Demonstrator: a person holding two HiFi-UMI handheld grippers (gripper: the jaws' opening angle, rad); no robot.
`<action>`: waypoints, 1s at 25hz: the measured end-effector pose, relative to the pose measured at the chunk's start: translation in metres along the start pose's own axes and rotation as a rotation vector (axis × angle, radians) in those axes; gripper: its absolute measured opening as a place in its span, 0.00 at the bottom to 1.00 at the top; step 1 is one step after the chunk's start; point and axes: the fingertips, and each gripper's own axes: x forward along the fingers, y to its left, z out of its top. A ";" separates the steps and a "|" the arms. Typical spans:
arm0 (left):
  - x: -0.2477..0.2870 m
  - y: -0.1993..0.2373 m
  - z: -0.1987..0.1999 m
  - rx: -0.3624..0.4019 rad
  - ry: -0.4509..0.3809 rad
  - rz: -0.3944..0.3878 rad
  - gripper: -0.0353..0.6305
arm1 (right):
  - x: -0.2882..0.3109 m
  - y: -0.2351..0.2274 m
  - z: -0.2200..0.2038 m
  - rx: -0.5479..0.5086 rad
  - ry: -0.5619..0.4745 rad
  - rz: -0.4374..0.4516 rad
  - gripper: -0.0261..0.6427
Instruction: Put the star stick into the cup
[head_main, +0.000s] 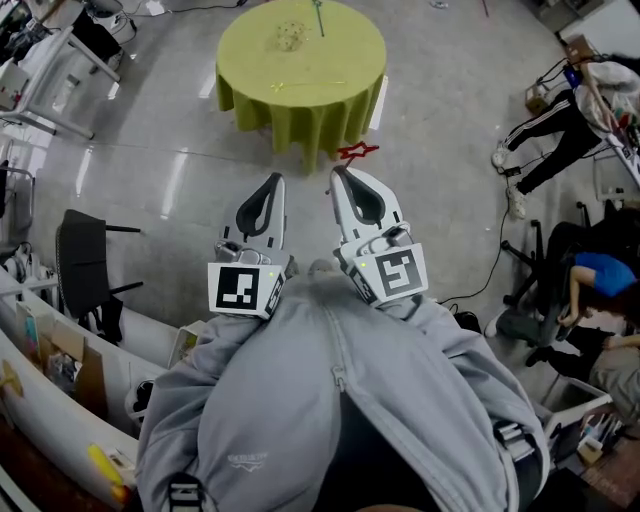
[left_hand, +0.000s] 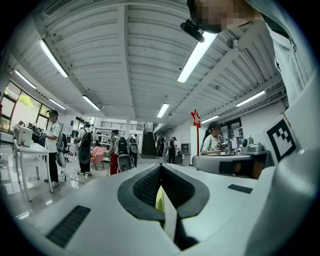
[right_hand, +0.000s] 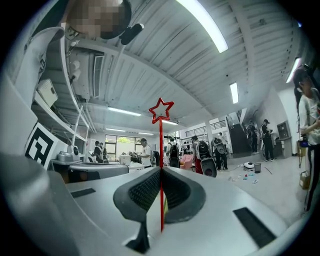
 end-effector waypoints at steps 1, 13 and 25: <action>0.002 0.001 0.001 0.006 0.001 0.009 0.08 | -0.002 -0.005 -0.001 0.003 0.003 -0.005 0.09; 0.024 -0.013 0.000 0.011 0.000 0.062 0.08 | -0.023 -0.054 -0.009 0.033 0.015 -0.022 0.09; 0.052 0.001 -0.003 -0.004 -0.001 0.057 0.08 | 0.007 -0.070 -0.019 0.039 0.026 -0.021 0.09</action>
